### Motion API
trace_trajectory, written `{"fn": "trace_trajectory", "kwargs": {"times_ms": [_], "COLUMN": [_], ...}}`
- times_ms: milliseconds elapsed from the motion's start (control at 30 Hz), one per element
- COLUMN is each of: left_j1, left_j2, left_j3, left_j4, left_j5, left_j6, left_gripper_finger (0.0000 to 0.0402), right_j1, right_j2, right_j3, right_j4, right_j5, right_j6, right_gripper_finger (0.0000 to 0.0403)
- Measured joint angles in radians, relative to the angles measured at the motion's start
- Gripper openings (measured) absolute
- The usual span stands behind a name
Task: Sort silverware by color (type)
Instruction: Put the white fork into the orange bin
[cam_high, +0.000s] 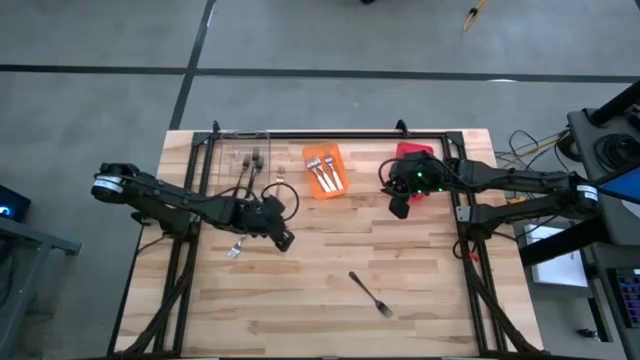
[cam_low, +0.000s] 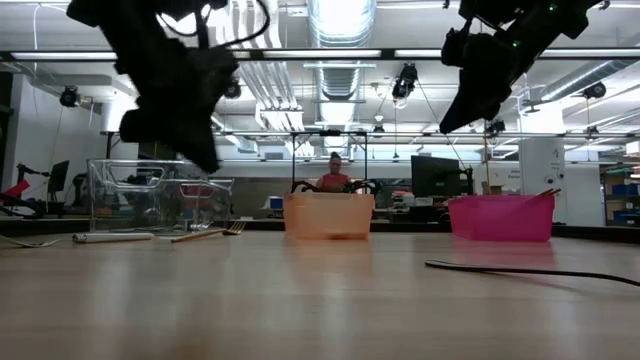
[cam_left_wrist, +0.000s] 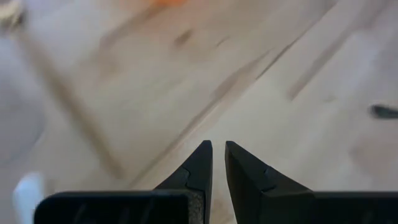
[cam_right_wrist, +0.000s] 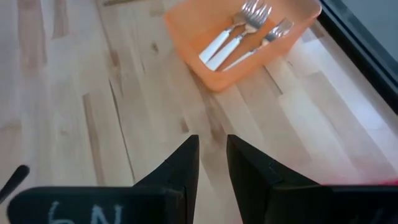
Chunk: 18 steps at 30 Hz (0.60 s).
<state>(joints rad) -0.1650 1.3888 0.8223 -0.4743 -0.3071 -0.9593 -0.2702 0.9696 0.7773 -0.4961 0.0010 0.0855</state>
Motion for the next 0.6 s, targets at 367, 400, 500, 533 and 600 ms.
{"fn": "trace_trajectory", "kwargs": {"times_ms": [367, 400, 500, 533, 600], "left_j1": [0.000, 0.000, 0.001, 0.001, 0.001], "left_j2": [0.000, 0.000, 0.000, 0.000, 0.000], "left_j3": [0.000, 0.000, 0.000, 0.000, 0.000], "left_j4": [-0.362, -0.385, -0.443, -0.456, -0.472], "left_j5": [0.099, 0.099, 0.099, 0.099, 0.098], "left_j6": [-0.219, -0.231, -0.258, -0.267, -0.283], "left_gripper_finger": [0.0027, 0.0027, 0.0027, 0.0027, 0.0027], "right_j1": [0.000, 0.000, 0.000, 0.000, 0.000], "right_j2": [0.023, 0.024, 0.027, 0.027, 0.027], "right_j3": [-0.002, -0.003, -0.008, -0.011, -0.016], "right_j4": [0.016, 0.016, 0.016, 0.016, 0.019], "right_j5": [0.000, 0.000, 0.000, 0.000, 0.000], "right_j6": [-0.038, -0.040, -0.047, -0.048, -0.048], "right_gripper_finger": [0.0075, 0.0074, 0.0070, 0.0070, 0.0071]}}
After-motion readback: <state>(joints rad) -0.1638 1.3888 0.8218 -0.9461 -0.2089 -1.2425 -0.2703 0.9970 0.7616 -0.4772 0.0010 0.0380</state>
